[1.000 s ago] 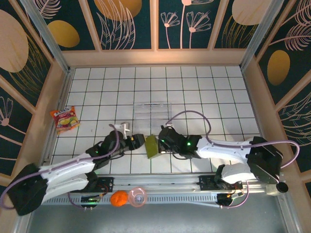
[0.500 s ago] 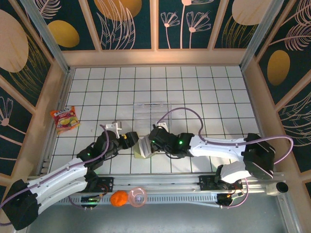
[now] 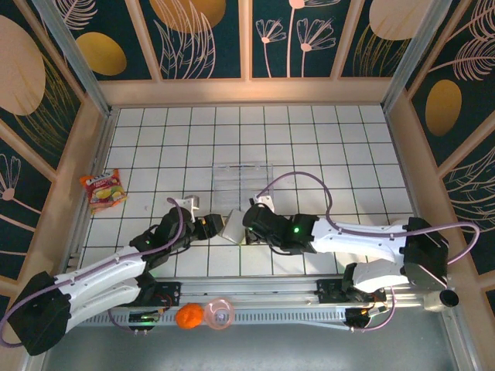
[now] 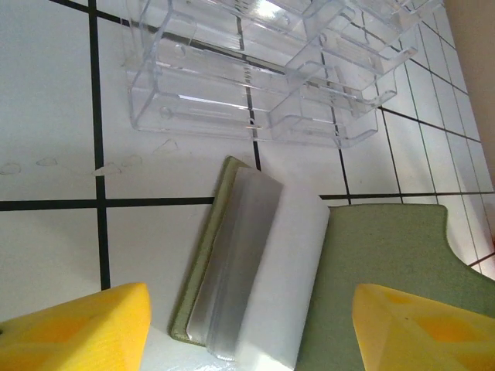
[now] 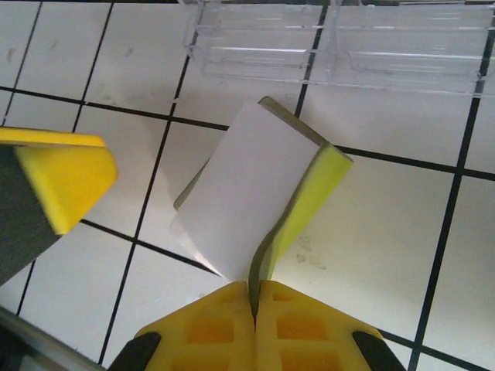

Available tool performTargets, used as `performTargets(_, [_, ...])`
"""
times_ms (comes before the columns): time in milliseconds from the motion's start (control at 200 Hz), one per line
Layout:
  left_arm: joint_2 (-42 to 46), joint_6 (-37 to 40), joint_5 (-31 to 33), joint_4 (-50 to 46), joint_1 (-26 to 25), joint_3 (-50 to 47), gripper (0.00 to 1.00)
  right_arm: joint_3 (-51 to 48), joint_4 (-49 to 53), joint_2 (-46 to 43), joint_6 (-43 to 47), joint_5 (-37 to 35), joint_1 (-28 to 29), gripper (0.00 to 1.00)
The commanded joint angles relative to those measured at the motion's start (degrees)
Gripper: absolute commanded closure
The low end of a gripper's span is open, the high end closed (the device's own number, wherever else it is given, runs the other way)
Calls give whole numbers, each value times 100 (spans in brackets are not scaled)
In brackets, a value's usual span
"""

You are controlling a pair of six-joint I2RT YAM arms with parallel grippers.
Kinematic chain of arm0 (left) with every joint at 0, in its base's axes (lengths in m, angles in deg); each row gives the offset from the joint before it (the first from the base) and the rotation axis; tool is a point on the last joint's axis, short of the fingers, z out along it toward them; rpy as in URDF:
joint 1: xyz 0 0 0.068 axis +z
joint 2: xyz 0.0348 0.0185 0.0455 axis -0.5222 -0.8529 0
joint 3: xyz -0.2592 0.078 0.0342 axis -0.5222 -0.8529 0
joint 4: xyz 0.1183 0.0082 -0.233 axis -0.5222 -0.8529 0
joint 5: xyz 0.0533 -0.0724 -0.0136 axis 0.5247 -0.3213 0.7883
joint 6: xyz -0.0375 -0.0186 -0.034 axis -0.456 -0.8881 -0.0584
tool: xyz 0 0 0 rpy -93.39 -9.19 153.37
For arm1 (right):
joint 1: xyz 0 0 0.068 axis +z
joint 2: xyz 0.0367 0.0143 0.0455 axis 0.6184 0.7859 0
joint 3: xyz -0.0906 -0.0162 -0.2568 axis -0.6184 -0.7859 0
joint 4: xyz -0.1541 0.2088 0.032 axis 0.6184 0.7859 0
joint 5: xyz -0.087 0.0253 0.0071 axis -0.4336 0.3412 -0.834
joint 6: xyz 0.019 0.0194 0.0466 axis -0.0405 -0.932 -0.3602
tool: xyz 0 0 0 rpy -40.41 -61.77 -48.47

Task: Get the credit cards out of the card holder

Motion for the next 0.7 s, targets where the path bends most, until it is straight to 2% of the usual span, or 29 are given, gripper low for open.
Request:
performTargets(0, [84, 66, -122, 146, 27, -86, 31, -329, 126, 51, -223, -246, -129, 100])
performTargets(315, [-598, 132, -439, 690, 26, -31, 39, -1799, -186, 59, -705, -272, -697, 100])
performTargets(425, [-826, 145, -493, 837, 26, 8, 44, -1933, -376, 205, -751, -368, -747, 100])
performTargets(525, [-1057, 226, -573, 897, 29, 120, 54, -1981, -589, 375, -653, -373, -832, 100])
performTargets(696, [-1481, 239, -698, 1147, 0, 204, 58, -1942, -842, 590, -379, -388, -959, 100])
